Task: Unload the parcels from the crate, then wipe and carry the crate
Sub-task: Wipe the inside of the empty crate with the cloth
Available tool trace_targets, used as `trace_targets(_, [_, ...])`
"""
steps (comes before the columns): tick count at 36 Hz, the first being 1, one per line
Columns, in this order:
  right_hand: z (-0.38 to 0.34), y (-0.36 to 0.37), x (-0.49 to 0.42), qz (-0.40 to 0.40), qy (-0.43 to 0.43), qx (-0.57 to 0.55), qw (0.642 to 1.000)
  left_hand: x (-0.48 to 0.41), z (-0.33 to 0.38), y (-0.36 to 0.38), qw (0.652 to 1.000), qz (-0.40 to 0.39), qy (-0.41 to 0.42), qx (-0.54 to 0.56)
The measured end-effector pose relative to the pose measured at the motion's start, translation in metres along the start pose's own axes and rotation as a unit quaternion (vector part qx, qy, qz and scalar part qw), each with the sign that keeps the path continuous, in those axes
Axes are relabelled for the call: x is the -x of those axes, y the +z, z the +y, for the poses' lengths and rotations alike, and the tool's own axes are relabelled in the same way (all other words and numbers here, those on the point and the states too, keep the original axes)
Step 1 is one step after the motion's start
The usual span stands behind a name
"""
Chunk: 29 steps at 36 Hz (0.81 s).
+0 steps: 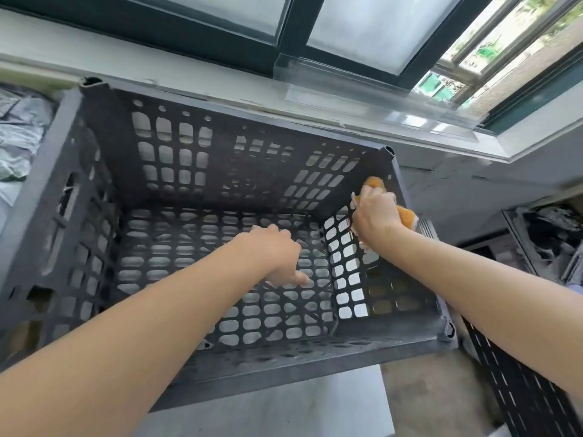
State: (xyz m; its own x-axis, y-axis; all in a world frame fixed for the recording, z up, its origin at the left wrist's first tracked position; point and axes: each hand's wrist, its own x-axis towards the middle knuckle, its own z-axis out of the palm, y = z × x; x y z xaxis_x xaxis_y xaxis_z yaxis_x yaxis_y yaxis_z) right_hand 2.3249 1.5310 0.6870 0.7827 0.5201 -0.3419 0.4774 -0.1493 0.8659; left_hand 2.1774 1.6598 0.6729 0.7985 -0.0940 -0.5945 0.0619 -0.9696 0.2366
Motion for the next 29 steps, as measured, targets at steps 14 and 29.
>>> trace_targets(14, [-0.01, 0.018, 0.079, -0.1, -0.18, 0.106, 0.973, 0.008, 0.007, -0.002, 1.0, 0.016, 0.018, 0.008])
trace_targets(29, [-0.014, -0.002, 0.087, -0.116, -0.226, -0.087, 0.963, 0.008, 0.011, 0.004, 1.0, 0.013, 0.022, 0.014])
